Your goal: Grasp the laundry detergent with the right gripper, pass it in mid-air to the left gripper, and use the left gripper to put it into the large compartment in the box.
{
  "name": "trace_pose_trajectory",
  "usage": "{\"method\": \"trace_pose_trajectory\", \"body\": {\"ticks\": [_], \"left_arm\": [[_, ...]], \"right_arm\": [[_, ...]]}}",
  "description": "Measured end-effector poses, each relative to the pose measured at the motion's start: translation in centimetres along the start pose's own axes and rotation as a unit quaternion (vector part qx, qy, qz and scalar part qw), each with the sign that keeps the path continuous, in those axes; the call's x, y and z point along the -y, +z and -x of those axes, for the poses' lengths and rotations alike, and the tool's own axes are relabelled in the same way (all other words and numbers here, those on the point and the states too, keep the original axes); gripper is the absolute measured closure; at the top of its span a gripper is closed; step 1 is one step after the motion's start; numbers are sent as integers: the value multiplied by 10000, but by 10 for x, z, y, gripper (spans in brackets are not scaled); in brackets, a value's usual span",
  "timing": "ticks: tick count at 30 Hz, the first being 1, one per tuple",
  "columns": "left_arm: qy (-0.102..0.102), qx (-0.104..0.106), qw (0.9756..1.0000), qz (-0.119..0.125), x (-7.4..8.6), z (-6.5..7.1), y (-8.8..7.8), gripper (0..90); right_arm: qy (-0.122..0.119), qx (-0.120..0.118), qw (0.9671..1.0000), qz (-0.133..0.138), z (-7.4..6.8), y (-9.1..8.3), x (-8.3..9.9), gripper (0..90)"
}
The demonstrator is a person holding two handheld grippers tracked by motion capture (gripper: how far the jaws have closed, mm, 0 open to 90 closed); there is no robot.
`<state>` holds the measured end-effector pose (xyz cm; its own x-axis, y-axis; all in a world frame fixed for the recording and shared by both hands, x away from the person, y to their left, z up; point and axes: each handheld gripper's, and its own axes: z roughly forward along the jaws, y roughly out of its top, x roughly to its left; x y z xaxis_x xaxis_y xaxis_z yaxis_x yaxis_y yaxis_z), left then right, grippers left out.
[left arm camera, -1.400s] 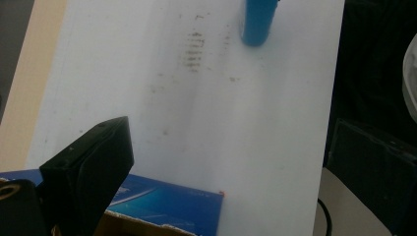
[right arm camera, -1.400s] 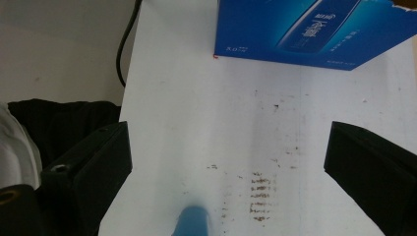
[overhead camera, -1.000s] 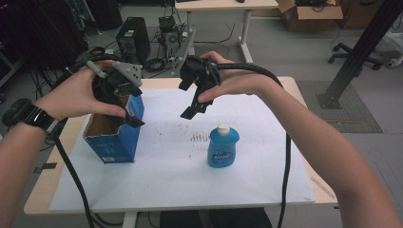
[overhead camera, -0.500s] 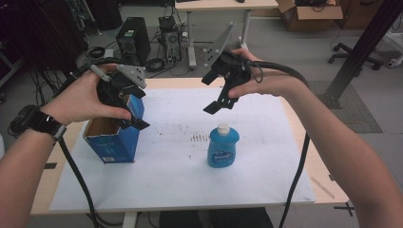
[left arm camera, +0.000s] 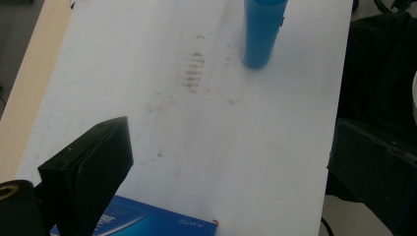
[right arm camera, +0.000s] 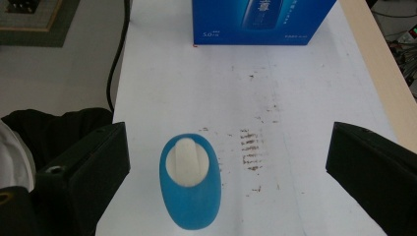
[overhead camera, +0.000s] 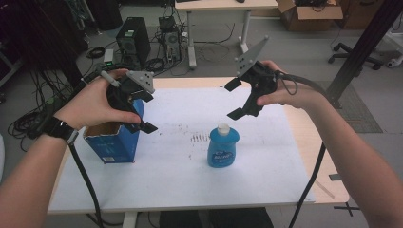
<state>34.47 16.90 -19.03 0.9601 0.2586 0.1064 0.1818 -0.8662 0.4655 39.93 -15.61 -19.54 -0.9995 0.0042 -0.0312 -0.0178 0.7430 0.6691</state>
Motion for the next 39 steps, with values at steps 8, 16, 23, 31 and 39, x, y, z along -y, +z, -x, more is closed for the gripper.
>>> {"method": "trace_pose_trajectory", "body": {"ticks": [8, 16, 23, 31, 39], "left_arm": [[-104, -34, 9999, 91, 1, 1, 6, 35], [-155, -31, 9998, 156, 2, 2, 10, 35], [-268, -34, 9992, 280, 5, 4, 14, 34], [-295, -30, 9990, 322, 6, 5, 17, 33], [-330, 27, 9990, 313, 5, 5, 22, 33]], "right_arm": [[209, 1, 9992, 352, 2, 3, 44, 29], [328, -100, 9978, 565, 2, 17, 80, 24], [358, -180, 9960, 793, -2, 28, 98, 21], [493, -297, 9939, 944, -6, 50, 119, 20], [603, -363, 9914, 1100, -8, 67, 133, 19]]}}
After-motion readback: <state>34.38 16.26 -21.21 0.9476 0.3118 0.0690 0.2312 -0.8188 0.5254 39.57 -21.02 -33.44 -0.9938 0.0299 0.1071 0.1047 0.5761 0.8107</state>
